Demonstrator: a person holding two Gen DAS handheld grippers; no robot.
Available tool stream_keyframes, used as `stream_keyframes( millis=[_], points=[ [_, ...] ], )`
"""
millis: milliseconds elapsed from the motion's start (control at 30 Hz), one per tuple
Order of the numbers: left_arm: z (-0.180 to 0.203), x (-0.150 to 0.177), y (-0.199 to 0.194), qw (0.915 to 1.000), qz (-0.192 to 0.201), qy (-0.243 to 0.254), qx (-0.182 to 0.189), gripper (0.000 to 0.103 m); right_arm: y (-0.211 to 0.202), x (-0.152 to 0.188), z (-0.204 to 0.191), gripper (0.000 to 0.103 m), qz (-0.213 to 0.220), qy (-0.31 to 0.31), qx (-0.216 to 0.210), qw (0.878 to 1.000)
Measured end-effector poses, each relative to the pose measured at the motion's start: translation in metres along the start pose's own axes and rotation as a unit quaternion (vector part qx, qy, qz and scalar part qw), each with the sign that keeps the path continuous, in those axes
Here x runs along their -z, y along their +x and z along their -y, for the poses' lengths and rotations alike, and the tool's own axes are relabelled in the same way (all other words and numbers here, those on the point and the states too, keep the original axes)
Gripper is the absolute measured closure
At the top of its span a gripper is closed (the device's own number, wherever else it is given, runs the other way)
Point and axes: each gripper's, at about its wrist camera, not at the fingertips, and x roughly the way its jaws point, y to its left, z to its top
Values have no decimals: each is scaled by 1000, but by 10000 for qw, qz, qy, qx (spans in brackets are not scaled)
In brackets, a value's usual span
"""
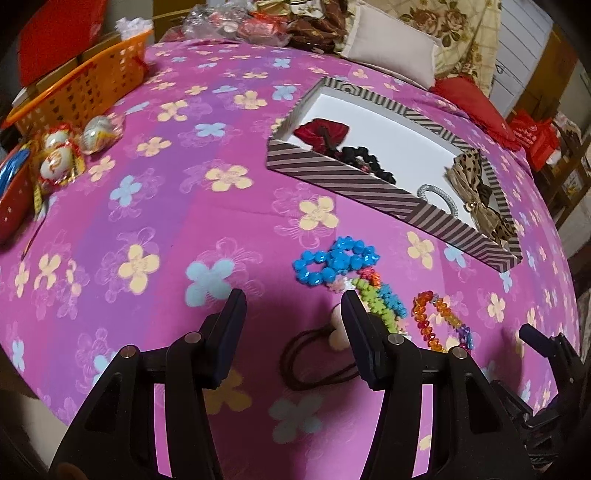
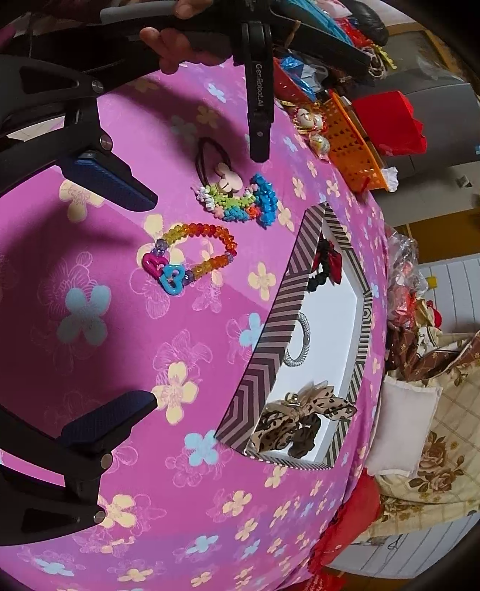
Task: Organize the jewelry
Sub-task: 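Grasp the blue beaded bracelet with the left gripper while the right grasps the multicolor beaded bracelet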
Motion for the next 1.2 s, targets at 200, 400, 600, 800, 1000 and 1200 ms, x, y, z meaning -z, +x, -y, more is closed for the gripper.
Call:
stream_keyframes(
  millis=[200, 400, 600, 800, 1000, 1200],
  points=[
    [12, -9, 14, 9996, -93, 261, 17, 48, 0, -2, 2, 6, 24, 40, -9, 10000],
    [18, -14, 31, 9989, -188, 430, 21, 48, 5, -3, 4, 6, -36, 62, -23, 10000],
    [18, -20, 37, 9986, -144, 467, 194, 62, 11, -5, 4, 6, -64, 74, -53, 9999],
    [13, -25, 38, 9989, -79, 396, 243, 92, 18, -9, 2, 6, -67, 44, -86, 9999],
    [-6, -31, 25, 9996, 167, 8, 231, 94, 21, -14, -7, 15, -26, -103, -111, 9999],
    [-19, -35, 10, 9990, 376, -190, 141, 94, 32, -22, -13, 38, -91, -147, -185, 9997]
  ],
)
